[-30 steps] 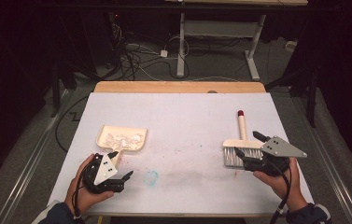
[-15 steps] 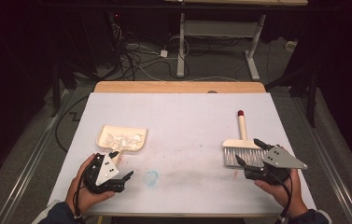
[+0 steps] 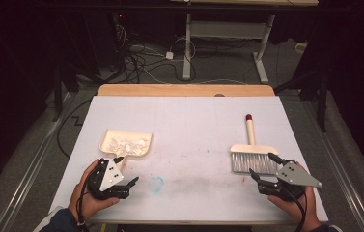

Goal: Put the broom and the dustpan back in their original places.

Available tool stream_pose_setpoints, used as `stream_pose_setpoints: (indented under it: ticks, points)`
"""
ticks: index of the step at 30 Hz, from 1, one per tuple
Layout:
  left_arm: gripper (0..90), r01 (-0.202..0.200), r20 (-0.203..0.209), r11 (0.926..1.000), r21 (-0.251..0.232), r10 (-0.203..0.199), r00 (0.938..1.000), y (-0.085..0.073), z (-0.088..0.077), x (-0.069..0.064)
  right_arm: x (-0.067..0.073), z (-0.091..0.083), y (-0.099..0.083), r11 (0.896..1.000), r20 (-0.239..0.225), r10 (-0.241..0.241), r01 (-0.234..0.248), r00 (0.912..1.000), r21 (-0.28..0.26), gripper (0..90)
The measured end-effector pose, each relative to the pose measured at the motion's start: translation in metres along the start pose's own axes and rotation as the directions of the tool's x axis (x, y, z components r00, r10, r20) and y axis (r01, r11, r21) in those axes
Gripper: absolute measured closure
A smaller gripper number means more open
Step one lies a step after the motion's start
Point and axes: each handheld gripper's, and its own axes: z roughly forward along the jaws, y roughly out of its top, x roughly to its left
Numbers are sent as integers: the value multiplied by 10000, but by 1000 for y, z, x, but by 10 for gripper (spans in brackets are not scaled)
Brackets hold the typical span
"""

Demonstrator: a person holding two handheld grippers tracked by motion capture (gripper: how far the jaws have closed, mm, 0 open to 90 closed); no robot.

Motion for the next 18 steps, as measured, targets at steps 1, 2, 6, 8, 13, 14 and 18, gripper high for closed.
stream_pose_setpoints:
  ticks: [1, 2, 6, 8, 13, 14, 18]
  points:
    - [191, -15, 8, 10000, 29, 15, 10000, 0, 0, 0, 1, 0, -2, 10000, -92, 38, -37, 10000, 63, 221]
    - [191, -8, 13, 10000, 27, 8, 10000, 0, 0, 0, 2, 0, -5, 9999, -139, 61, -59, 9999, 102, 221]
    - [191, -3, -9, 10000, 40, 3, 10000, -1, 0, -2, 7, 2, -12, 9988, -275, -174, 186, 9995, 454, 221]
    - [191, 3, -40, 10000, 52, -3, 10000, -1, 0, -2, 9, 3, -14, 9985, -410, -174, 195, 9990, 516, 221]
    - [191, -59, -60, 10000, 56, 59, 10000, 0, 0, -3, 11, 4, -13, 9989, -508, -175, 197, 9986, 435, 220]
    - [191, -73, -45, 10000, 32, 73, 10000, 0, -1, -3, 11, 4, -13, 9988, -479, -208, 230, 9986, 441, 220]
    - [191, -106, -34, 9999, 40, 106, 9999, -1, -1, -4, 14, 3, -11, 9985, -510, -248, 272, 9984, 468, 220]
